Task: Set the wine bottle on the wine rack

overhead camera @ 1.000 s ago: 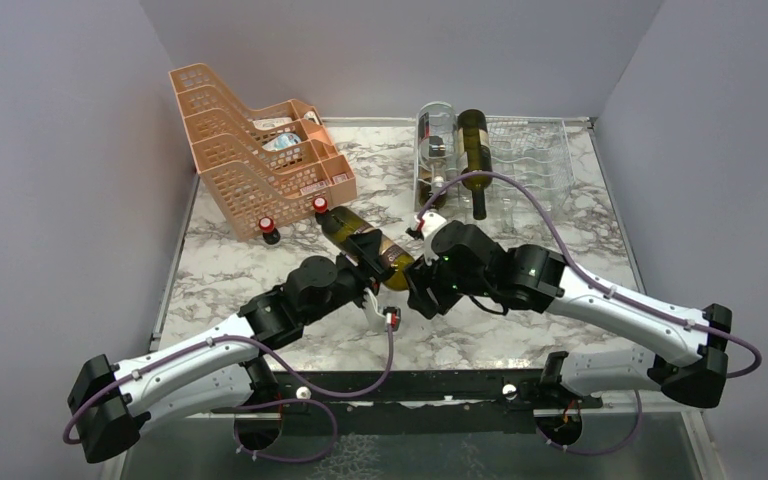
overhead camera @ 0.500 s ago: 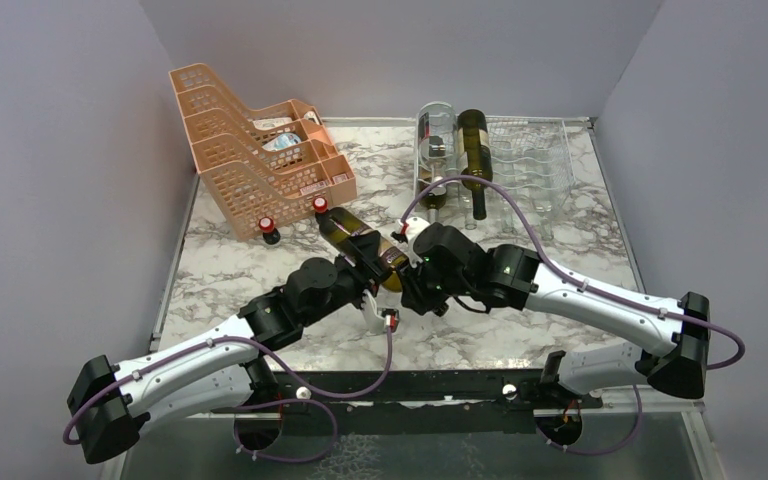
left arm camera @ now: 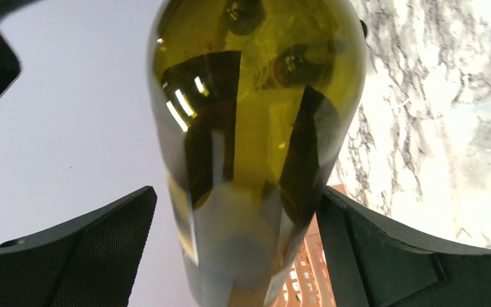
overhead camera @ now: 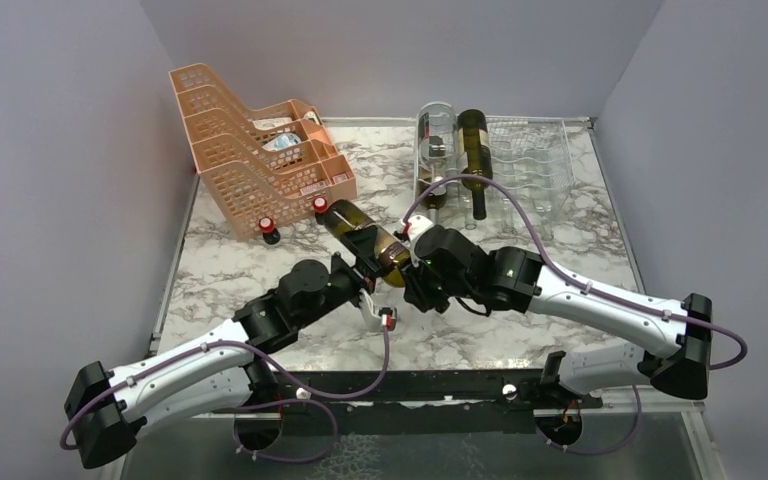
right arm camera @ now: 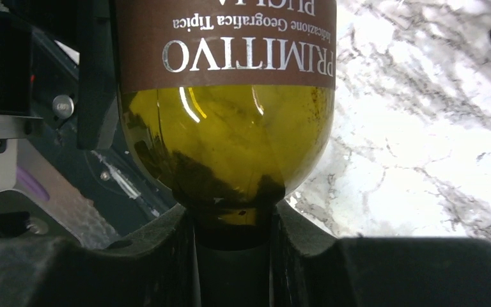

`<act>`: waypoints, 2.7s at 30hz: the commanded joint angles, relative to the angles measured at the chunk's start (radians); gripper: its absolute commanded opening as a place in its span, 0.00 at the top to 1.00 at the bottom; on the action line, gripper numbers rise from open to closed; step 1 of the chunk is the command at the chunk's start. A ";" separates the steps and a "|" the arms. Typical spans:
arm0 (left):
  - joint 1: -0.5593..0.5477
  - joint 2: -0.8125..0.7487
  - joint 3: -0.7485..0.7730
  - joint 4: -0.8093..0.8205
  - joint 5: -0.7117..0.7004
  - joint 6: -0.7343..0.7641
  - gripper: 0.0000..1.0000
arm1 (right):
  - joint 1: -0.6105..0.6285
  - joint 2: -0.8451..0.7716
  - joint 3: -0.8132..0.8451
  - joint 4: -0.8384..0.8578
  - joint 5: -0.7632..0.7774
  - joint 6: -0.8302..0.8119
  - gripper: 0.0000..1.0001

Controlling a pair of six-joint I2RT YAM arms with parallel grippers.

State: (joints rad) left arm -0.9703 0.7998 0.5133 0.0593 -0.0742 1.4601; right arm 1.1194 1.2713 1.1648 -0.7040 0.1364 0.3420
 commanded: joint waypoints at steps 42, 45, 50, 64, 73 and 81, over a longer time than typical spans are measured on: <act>-0.002 0.193 0.334 -0.219 -0.127 -1.654 0.01 | -0.964 0.040 0.112 0.185 -0.089 -0.076 0.99; -0.002 0.195 0.328 -0.208 -0.118 -1.669 0.01 | -1.003 0.068 0.086 0.203 -0.145 -0.073 0.99; -0.002 0.209 0.354 -0.237 -0.133 -1.715 0.01 | -1.023 0.136 0.081 0.195 -0.168 -0.080 0.99; -0.003 0.211 0.371 -0.271 -0.155 -1.761 0.01 | -1.029 0.257 0.092 0.290 -0.207 -0.151 0.99; -0.002 0.230 0.396 -0.302 -0.199 -1.844 0.01 | -1.033 0.337 0.112 0.313 -0.201 -0.186 0.81; -0.002 0.184 0.357 -0.270 -0.279 -1.834 0.01 | -1.033 0.357 0.114 0.330 -0.208 -0.185 0.42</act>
State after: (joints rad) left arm -0.9722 1.0267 0.8753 -0.2344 -0.2821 -0.3679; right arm 0.0887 1.6341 1.2388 -0.4503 -0.0597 0.1761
